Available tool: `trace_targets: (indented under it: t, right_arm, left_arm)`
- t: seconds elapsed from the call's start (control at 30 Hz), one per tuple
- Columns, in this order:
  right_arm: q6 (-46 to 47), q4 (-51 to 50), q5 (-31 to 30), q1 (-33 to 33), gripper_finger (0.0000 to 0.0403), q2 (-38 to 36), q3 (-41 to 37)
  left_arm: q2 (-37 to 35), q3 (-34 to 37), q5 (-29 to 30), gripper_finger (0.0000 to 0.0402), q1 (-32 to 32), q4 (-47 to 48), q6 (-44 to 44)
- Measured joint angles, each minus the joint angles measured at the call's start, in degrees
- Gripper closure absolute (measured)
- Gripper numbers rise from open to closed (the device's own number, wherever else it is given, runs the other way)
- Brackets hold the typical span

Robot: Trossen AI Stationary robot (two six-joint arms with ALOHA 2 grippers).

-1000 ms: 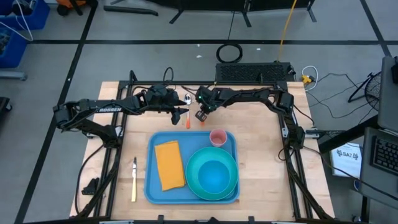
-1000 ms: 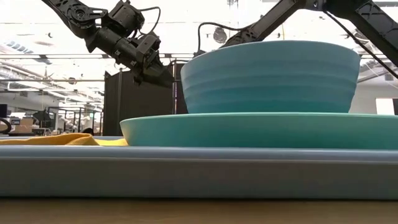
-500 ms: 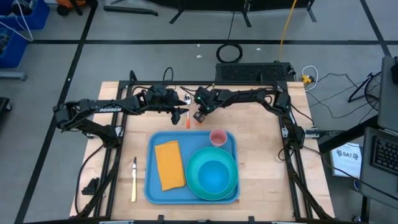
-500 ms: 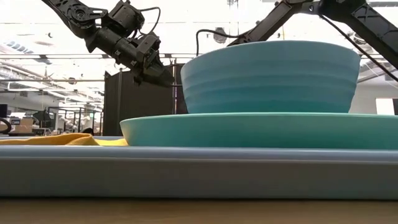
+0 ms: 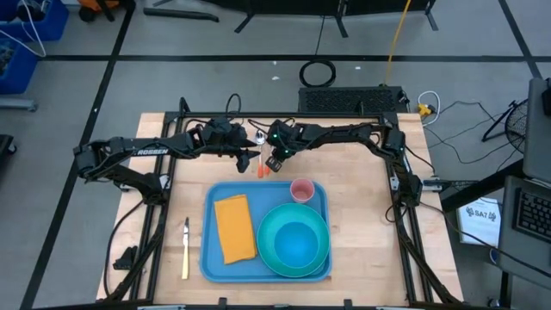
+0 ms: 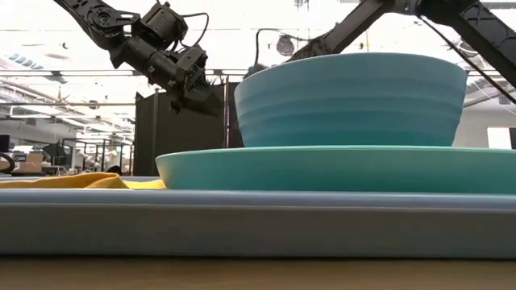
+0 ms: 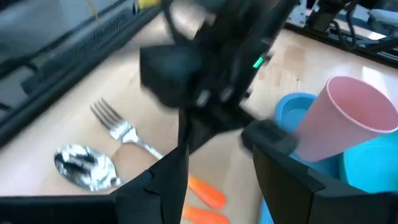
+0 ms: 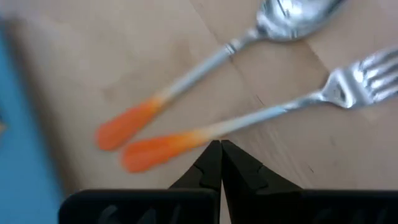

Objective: Set up tray
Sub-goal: Put the orange fork on the yellow napkin

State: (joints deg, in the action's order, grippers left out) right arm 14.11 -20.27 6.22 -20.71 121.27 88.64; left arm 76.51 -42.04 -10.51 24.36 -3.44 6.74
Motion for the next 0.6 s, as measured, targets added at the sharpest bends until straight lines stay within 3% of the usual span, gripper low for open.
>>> trace_targets:
  t: [0.2,0.43,0.6]
  right_arm:
    - [-2.19,-0.50,-0.01,0.18,0.0403,-7.96,0.00]
    - [-9.93,0.80,-0.11,3.14,0.0399,-20.82,0.04]
    - [-17.50,0.97,-0.09,6.30,0.0380,-30.48,-0.74]
  left_arm:
    - [2.07,0.00,0.29,0.0218,0.00,0.68,6.56]
    - [13.47,-0.08,-2.62,0.0218,0.40,-8.19,9.25]
    - [19.48,-4.81,-2.61,0.0218,2.57,-7.85,15.20]
